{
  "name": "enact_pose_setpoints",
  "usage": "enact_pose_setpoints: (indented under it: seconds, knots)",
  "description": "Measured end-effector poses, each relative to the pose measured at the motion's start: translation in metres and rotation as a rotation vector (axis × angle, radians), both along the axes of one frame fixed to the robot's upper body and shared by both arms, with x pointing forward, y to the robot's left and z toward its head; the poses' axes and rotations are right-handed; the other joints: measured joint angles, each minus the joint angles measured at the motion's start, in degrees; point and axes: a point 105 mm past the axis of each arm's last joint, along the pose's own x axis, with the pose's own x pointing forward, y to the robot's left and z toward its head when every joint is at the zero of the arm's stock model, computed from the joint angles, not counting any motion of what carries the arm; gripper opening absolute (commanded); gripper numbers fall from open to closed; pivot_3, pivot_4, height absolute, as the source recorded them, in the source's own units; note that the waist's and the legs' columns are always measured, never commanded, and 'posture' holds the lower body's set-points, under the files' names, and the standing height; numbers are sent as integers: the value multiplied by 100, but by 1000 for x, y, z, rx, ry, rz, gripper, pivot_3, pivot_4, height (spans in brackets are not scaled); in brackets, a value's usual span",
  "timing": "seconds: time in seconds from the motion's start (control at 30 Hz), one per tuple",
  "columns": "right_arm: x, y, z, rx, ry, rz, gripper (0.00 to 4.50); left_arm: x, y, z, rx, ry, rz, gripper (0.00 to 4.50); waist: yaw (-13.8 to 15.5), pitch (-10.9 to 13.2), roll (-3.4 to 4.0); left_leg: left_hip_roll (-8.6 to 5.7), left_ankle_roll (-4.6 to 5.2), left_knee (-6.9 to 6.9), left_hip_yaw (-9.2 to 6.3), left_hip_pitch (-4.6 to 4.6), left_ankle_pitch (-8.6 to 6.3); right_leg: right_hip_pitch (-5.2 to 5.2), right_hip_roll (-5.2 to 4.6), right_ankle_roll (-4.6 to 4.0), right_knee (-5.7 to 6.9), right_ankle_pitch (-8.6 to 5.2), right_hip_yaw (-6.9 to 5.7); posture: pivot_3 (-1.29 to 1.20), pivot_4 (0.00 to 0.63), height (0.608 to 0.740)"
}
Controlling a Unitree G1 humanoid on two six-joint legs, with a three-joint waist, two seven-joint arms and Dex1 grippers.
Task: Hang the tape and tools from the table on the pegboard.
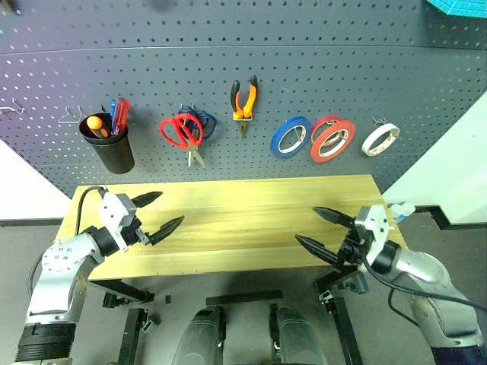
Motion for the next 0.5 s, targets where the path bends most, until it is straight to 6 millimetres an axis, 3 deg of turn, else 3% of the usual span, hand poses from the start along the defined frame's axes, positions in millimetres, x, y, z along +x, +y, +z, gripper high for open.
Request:
enact_pose_setpoints:
  seconds: [0.2, 0.5]
  knots:
    - [-16, -35, -34, -32, 94, -93, 4500, -16, 15, -32, 63, 48, 22, 4463, 4, -19, 8, 2, -3, -6, 0, -2, -3, -1, -6, -1, -11, 0, 1, -17, 150, 727]
    - [-21, -51, -45, -58, 117, -110, 4500, -26, 26, -53, 107, 73, 38, 4463, 5, -62, 46, 4, 0, -17, 0, -8, -6, 5, -9, 0, -42, -1, 1, -11, 151, 727]
